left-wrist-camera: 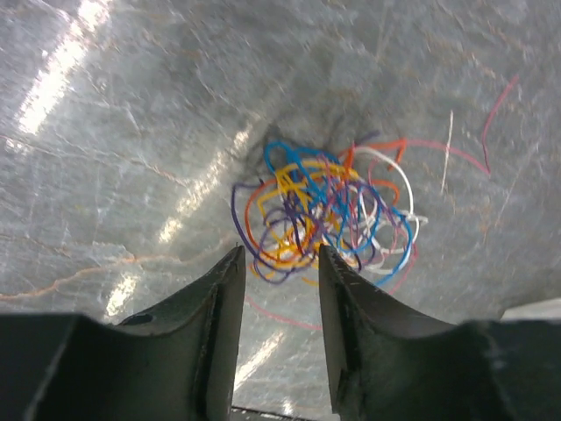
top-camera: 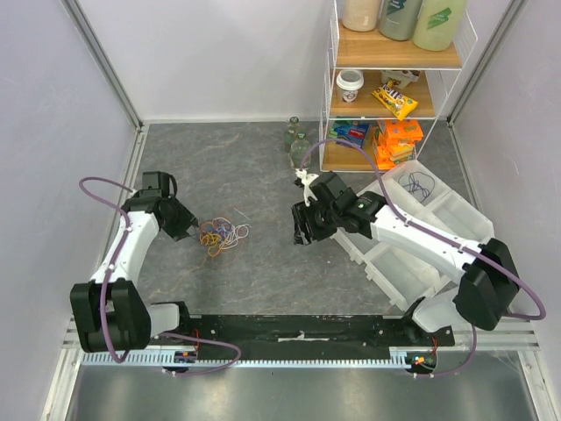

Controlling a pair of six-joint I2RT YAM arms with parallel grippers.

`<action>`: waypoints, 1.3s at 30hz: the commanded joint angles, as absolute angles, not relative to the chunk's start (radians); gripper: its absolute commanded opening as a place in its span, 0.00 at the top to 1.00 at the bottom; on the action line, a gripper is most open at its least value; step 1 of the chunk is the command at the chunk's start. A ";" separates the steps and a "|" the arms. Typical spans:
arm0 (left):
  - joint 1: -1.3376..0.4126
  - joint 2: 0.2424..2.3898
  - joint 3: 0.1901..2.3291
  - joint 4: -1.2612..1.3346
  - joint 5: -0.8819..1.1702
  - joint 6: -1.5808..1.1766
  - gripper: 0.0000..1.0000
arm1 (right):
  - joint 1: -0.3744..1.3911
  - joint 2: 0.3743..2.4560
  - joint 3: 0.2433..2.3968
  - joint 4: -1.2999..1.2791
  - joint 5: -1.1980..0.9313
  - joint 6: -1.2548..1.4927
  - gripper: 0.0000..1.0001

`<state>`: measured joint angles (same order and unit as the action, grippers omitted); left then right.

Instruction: Untangle the cables

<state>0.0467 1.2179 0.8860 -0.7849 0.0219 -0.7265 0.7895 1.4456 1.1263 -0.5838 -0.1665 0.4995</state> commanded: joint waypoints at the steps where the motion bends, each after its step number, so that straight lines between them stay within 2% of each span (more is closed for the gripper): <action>1: 0.086 1.249 0.933 -0.695 0.009 -0.683 0.49 | 0.790 1.414 1.170 -0.575 -0.236 0.419 0.39; 3: 0.095 1.249 0.930 -0.686 0.003 -0.681 0.44 | 0.792 1.454 1.175 -0.558 -0.264 0.422 0.39; 6: 0.113 1.275 0.943 -0.684 0.029 -0.692 0.43 | 0.793 1.546 1.216 -0.513 -0.316 0.459 0.40; 11: 0.115 1.341 0.973 -0.673 0.149 -0.779 0.50 | 0.836 1.664 1.345 -0.515 -0.336 0.474 0.41; 15: 0.114 1.379 0.959 -0.690 0.175 -0.827 0.55 | 0.848 1.680 1.355 -0.526 -0.333 0.474 0.41; 24: 0.113 1.362 0.913 -0.683 0.176 -0.861 0.57 | 0.848 1.638 1.318 -0.531 -0.307 0.465 0.42; 29: 0.114 1.384 0.888 -0.675 0.198 -0.851 0.67 | 0.847 1.623 1.305 -0.531 -0.301 0.463 0.42; 31: 0.114 1.362 0.887 -0.672 0.201 -0.842 0.79 | 0.848 1.615 1.304 -0.531 -0.299 0.457 0.42; 32: 0.114 1.344 0.888 -0.672 0.201 -0.836 0.92 | 0.848 1.612 1.302 -0.531 -0.298 0.453 0.42; 34: 0.113 1.292 0.905 -0.680 0.199 -0.822 0.98 | 0.848 1.609 1.301 -0.534 -0.298 0.451 0.42; 39: 0.113 1.106 1.031 -0.777 0.235 -0.825 0.98 | 0.848 1.600 1.301 -0.538 -0.305 0.439 0.41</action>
